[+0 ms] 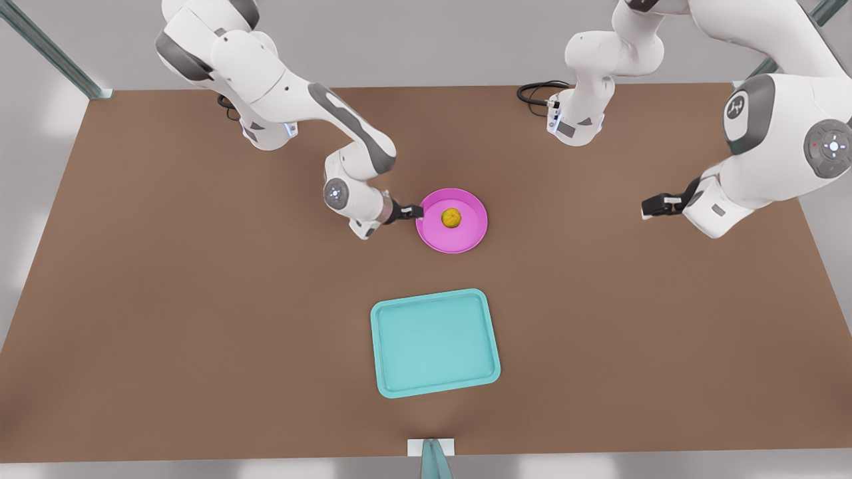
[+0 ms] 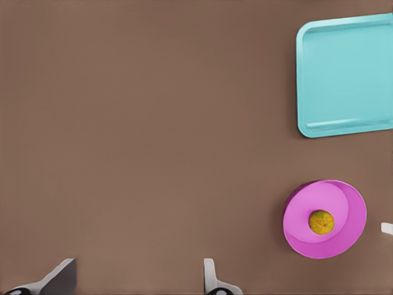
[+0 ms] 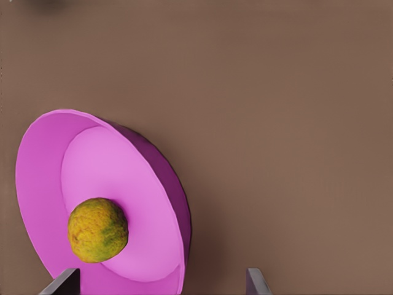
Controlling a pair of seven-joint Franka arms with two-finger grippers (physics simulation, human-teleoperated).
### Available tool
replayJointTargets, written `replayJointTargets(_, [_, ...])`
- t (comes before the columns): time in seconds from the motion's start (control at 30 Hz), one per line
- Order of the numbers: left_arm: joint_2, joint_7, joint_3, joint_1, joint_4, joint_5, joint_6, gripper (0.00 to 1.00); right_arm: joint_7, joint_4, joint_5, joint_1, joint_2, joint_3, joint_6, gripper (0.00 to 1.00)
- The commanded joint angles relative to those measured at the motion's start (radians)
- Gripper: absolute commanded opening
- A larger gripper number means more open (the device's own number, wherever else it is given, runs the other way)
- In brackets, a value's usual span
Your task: Place the orange on the plate with the left arm and the plate on the tray with the right arm
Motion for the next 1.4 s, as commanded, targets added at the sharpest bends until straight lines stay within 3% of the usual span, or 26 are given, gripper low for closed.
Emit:
replayJointTargets(0.0, [0.013,0.075,-0.003,-0.004,0.044,0.009,-0.023,1.00,0.006,0.012,0.014,0.004,0.014,0.000,0.144,1.00])
replayJointTargets(0.87, [0.062,0.086,0.004,-0.013,0.091,0.018,0.103,1.00,-0.055,0.103,0.005,0.125,0.208,-0.015,0.138,1.00])
replayJointTargets(0.97, [0.051,0.086,0.002,-0.014,0.092,0.016,0.049,1.00,-0.055,0.103,0.005,0.125,0.206,-0.015,0.132,0.79])
replayJointTargets(1.0, [0.050,0.086,0.002,-0.014,0.092,0.016,0.044,1.00,-0.055,0.107,0.003,0.125,0.206,-0.015,0.130,0.64])
replayJointTargets(1.03, [0.051,0.086,0.002,-0.014,0.092,0.016,0.044,1.00,-0.054,0.109,0.003,0.125,0.206,-0.015,0.128,0.56])
replayJointTargets(1.17, [0.051,0.086,0.002,-0.014,0.092,0.019,0.044,1.00,-0.051,0.113,0.003,0.124,0.208,-0.017,0.127,0.43])
replayJointTargets(1.23, [0.051,0.086,0.004,-0.013,0.092,0.019,0.044,1.00,-0.051,0.116,0.003,0.122,0.208,-0.017,0.112,0.31])
replayJointTargets(1.37, [0.053,0.086,0.004,-0.013,0.092,0.021,0.044,1.00,-0.051,0.129,0.003,0.121,0.209,-0.027,0.099,0.25])
